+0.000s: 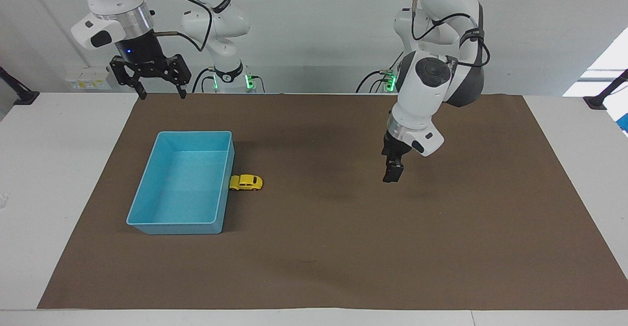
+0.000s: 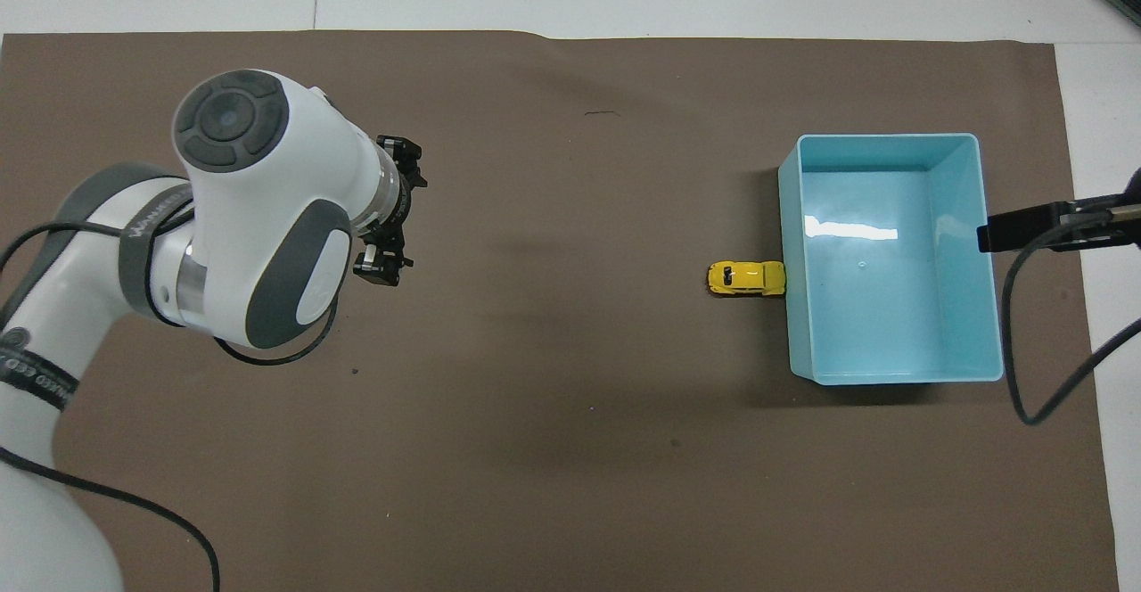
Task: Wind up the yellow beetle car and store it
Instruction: 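Retract the left gripper while the right gripper reaches over the bin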
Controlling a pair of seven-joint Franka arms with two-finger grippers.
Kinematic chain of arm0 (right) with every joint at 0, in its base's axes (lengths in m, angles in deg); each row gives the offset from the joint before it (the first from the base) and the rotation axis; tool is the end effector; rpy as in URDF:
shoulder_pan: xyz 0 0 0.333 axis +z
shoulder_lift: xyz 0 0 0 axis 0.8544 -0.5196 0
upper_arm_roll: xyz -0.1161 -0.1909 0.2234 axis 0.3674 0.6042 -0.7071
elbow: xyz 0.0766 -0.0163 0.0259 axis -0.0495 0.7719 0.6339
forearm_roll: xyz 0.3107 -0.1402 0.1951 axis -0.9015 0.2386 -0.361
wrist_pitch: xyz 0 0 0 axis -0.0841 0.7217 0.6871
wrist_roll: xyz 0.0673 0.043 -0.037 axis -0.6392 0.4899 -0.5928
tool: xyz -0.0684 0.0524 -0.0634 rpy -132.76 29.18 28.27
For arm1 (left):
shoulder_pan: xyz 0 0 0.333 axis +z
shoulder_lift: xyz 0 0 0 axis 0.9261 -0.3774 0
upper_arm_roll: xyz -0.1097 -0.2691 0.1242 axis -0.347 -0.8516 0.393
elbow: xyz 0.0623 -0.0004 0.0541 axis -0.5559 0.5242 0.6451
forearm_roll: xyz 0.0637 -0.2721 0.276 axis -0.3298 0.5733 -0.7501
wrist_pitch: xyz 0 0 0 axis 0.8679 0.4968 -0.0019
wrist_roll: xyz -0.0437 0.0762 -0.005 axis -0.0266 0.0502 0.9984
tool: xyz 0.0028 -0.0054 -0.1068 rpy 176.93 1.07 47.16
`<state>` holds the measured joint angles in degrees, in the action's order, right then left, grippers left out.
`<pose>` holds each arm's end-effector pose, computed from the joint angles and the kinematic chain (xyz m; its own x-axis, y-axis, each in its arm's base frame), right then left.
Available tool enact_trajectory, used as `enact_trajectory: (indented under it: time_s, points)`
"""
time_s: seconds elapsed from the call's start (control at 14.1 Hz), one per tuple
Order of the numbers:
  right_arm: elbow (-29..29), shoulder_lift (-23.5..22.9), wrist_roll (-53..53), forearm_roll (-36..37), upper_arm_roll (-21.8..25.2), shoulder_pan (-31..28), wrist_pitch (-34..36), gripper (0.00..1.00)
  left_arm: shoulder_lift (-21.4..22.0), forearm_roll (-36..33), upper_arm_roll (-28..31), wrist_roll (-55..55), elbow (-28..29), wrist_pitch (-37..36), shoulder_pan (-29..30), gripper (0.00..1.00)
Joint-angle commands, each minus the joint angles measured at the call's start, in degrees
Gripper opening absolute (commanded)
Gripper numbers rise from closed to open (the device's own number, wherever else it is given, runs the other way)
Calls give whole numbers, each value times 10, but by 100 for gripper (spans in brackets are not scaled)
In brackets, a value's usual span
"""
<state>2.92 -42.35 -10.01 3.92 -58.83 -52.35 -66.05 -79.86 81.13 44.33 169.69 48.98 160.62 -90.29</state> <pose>0.5418 0.0143 0.6595 0.9919 0.0987 0.0805 0.0998 -0.9949 -0.0106 0.5883 -0.2499 0.4712 0.2449 0.9663 -0.0789 0.9669 -0.2374 0.0932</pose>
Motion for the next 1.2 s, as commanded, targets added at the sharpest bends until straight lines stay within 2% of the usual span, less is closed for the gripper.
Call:
enact_trajectory:
  time_s: [0.0, 0.35, 0.64, 0.85, 1.13]
  points:
    - [12, 13, -67, -8, -21, -6, 6, 100, 40, 9, -4, -90, 11, -12, 37, 100]
    - [25, 20, -297, -8, -56, -5, -6, 100, 54, 9, -5, -97, 3, -12, 80, 100]
    - [41, 10, -424, -10, -81, -5, -7, 100, 54, 5, -4, -129, -27, -26, 114, 100]
    - [57, -9, -519, -18, -82, 11, -35, 100, 52, 8, -4, -182, -58, -65, 145, 100]
    - [57, -56, -623, -18, -83, 13, -75, 100, 55, -2, 0, -302, -61, -80, 163, 100]
